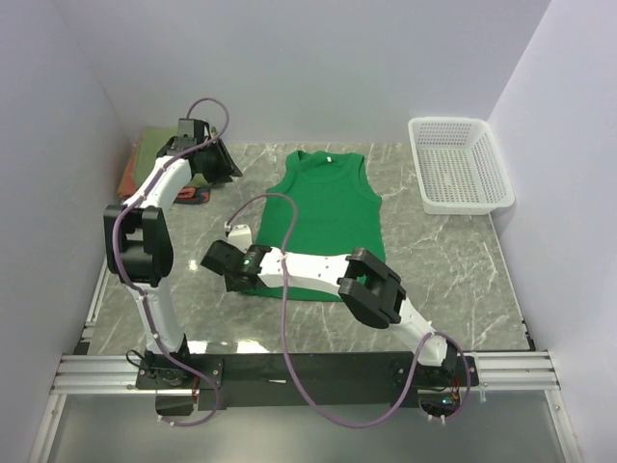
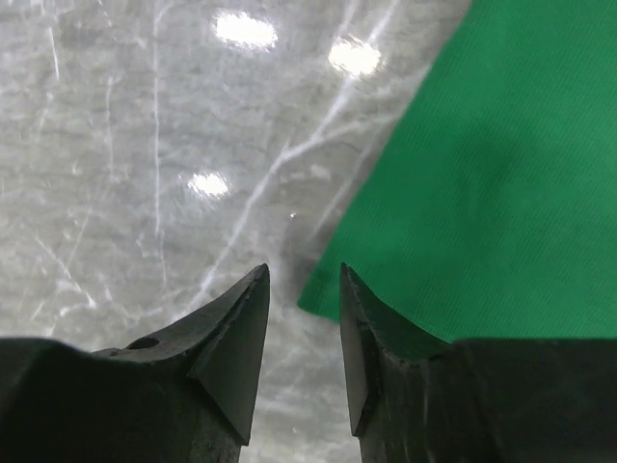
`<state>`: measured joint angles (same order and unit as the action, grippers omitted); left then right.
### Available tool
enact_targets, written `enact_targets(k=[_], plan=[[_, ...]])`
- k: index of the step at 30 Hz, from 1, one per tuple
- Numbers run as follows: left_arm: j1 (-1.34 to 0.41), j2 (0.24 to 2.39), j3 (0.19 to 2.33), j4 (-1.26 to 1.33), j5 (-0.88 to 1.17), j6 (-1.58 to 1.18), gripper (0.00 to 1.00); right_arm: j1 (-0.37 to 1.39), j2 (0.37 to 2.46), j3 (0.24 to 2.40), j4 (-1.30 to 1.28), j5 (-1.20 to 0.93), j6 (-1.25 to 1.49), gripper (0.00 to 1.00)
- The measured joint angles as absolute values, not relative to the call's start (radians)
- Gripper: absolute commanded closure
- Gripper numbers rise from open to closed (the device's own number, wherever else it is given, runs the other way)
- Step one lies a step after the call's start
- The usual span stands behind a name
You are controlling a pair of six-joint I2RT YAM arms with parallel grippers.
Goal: Fold and stack the tank tops
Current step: Fold the tank top
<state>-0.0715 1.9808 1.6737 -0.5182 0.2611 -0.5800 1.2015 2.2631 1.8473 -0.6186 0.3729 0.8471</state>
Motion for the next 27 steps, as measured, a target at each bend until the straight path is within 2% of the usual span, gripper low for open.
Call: enact_targets(k=[7,11,14,15,16,20,27], plan=[[-0.073,1.967,1.672,-0.524,0.265,-0.580,0.58,1.213,2.331,1.921,-0.667,0.395,0.847,0.55],[-0.073,1.967,1.672,-0.522,0.265,-0.580,0.58,1.216,2.331,1.905,-0.671,0.397,0.847,0.58],[-0.073,1.967,1.672,-0.521,0.264,-0.582,0.60,1.218,2.320,1.873,-0.650,0.406,0.844,0.82],[-0.073,1.967,1.668,-0.518,0.264,-0.588,0.60,1.219,2.306,1.846,-0.635,0.411,0.844,0.96],[-0.073,1.967,1.662,-0.513,0.263,-0.591,0.59,1.218,2.288,1.816,-0.620,0.411,0.842,1.00],[-0.073,1.966,1.575,-0.456,0.262,-0.634,0.57,1.220,2.193,1.645,-0.511,0.390,0.847,1.00],[-0.124,1.963,1.348,-0.353,0.270,-0.724,0.53,1.232,1.806,1.123,-0.352,0.257,0.850,1.00]])
